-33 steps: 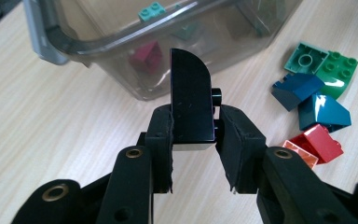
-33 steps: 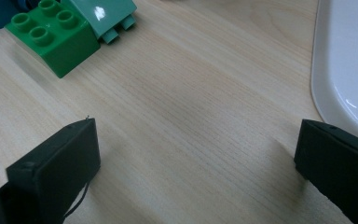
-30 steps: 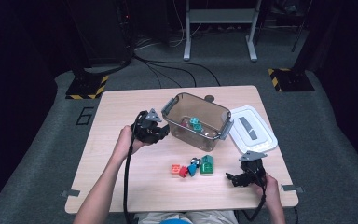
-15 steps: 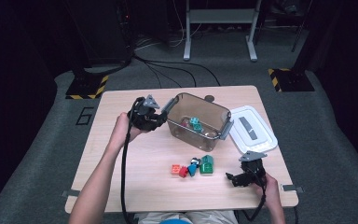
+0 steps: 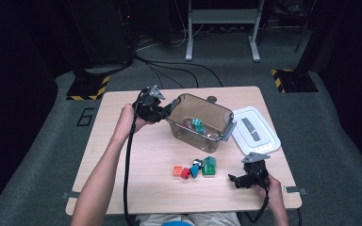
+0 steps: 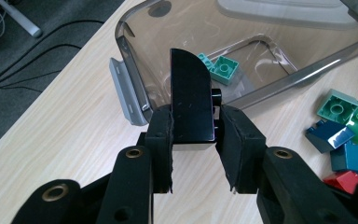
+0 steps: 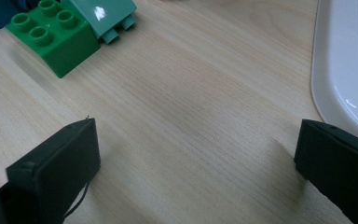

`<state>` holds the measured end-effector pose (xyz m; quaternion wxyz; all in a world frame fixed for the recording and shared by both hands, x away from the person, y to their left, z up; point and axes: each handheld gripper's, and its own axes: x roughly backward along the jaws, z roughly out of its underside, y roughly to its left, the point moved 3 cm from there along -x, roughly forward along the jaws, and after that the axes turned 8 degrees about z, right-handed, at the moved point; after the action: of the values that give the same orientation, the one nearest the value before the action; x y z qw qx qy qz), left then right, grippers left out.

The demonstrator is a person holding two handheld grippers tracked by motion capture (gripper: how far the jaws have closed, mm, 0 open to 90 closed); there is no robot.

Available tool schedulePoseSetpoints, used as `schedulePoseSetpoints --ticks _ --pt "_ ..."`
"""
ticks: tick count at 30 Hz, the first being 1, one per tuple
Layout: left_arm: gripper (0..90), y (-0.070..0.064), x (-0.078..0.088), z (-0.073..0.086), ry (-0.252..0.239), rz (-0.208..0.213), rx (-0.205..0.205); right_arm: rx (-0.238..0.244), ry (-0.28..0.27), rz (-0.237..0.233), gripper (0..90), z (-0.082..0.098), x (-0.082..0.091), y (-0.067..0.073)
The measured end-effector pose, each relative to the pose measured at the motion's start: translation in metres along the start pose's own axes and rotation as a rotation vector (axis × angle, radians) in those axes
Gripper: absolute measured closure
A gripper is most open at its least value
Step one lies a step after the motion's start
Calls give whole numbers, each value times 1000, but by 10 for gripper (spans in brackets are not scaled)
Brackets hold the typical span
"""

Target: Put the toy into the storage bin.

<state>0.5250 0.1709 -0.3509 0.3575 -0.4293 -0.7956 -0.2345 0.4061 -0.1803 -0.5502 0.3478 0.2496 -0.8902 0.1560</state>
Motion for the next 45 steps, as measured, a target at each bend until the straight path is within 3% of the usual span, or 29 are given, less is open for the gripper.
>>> schedulePoseSetpoints --ticks 25,37,45 --pt "661 12 -38 -41 58 31 -10 0 0 -1 0 0 0 0" --pt "661 15 -64 -48 111 53 -13 -5 -1 2 0 0 0 0" --pt "661 21 -80 -46 158 61 7 -1 1 -2 0 0 0 0"
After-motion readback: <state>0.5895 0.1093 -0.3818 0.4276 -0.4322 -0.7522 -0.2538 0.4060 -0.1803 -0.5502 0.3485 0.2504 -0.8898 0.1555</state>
